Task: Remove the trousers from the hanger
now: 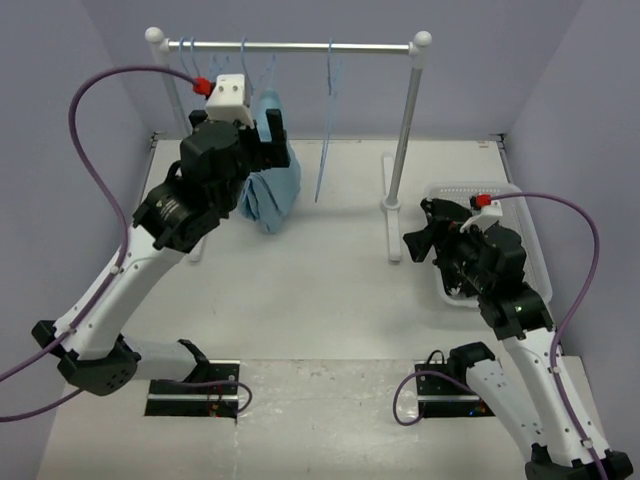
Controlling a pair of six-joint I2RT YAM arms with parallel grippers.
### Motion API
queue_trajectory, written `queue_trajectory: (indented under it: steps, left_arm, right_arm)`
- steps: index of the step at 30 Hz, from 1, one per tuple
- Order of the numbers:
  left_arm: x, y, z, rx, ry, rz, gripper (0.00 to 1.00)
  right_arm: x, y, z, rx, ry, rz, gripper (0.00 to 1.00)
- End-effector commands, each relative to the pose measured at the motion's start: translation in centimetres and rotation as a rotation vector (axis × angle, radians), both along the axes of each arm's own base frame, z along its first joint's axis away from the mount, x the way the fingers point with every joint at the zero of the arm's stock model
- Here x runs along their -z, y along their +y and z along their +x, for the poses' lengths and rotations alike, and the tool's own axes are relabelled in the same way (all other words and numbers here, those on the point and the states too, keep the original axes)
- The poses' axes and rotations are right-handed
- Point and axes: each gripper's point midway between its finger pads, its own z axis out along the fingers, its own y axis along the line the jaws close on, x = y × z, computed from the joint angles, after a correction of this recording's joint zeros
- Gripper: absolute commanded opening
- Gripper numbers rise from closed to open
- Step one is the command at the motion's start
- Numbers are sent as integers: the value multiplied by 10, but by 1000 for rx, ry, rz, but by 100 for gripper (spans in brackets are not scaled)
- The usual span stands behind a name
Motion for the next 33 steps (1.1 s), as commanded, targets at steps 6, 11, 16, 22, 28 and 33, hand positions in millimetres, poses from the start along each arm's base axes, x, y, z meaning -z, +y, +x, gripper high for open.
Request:
queue_trajectory:
  steps: [6,11,16,22,28,33]
  left_arm:
    - [-21,8,86,-53,-34,104,100]
    - [-6,5,119,-57,-21,157,100]
    - [7,17,142,-85,-5,150,92]
    - [26,28,163,-134,14,162,65]
    - [25,21,166,-102,-4,151,28]
    - [11,24,162,-106,-53,145,0]
  right_arm:
    - [-14,3,5,-7,-45,21,99]
    - [-15,-2,6,17,-45,-2,99]
    - [-13,-6,9,33,-35,-24,99]
    - [-12,-16,11,81,-34,-56,99]
    - [-15,-22,11,100,-51,-78,99]
    - [-18,-26,11,119,-65,-88,99]
